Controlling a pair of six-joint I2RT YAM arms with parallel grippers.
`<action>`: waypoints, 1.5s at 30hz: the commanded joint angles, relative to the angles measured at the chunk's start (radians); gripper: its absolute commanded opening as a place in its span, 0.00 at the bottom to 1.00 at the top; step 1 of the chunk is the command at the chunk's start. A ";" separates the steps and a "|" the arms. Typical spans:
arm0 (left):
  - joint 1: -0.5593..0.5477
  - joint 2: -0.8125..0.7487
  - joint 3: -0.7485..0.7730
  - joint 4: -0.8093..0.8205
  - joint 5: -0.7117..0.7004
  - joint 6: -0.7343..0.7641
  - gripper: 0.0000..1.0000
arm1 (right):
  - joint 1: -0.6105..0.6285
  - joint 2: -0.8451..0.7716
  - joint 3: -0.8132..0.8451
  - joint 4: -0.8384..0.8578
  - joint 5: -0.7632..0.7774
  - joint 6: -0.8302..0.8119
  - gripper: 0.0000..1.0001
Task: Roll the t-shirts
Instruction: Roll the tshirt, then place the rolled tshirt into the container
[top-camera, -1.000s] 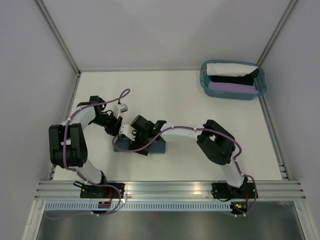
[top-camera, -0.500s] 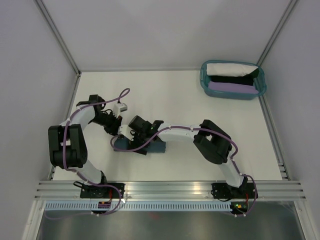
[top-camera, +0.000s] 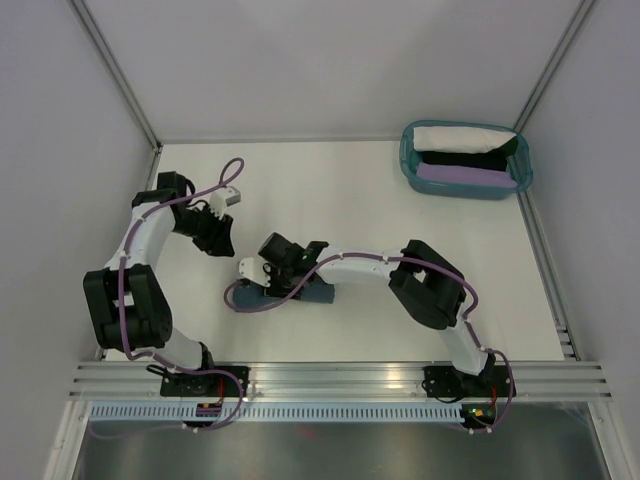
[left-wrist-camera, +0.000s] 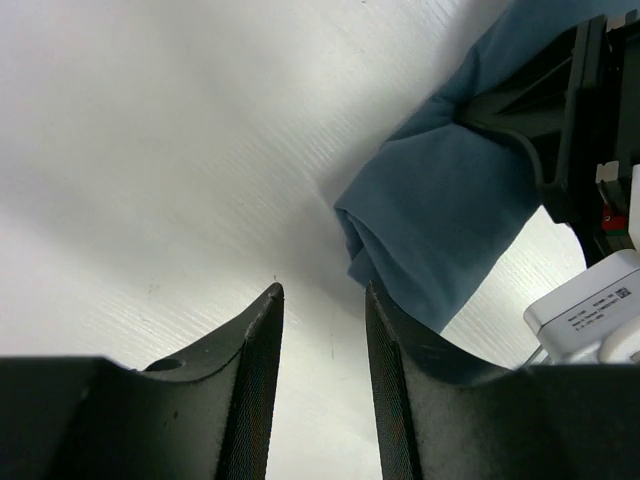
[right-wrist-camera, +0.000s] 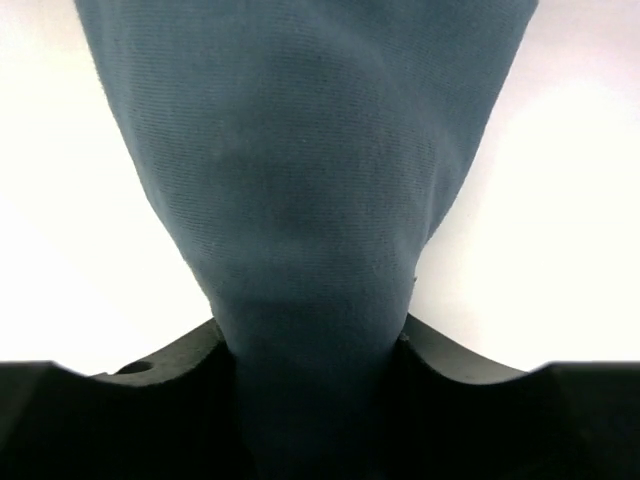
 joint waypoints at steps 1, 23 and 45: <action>0.002 -0.034 0.031 -0.040 -0.009 -0.024 0.44 | 0.001 -0.022 -0.098 -0.145 0.046 -0.121 0.47; 0.016 -0.020 0.075 -0.051 -0.015 -0.006 0.45 | -0.203 -0.274 -0.395 -0.151 0.274 -0.346 0.00; 0.028 -0.002 0.091 -0.051 -0.018 0.001 0.45 | -0.436 -0.593 -0.585 0.076 0.295 -0.511 0.00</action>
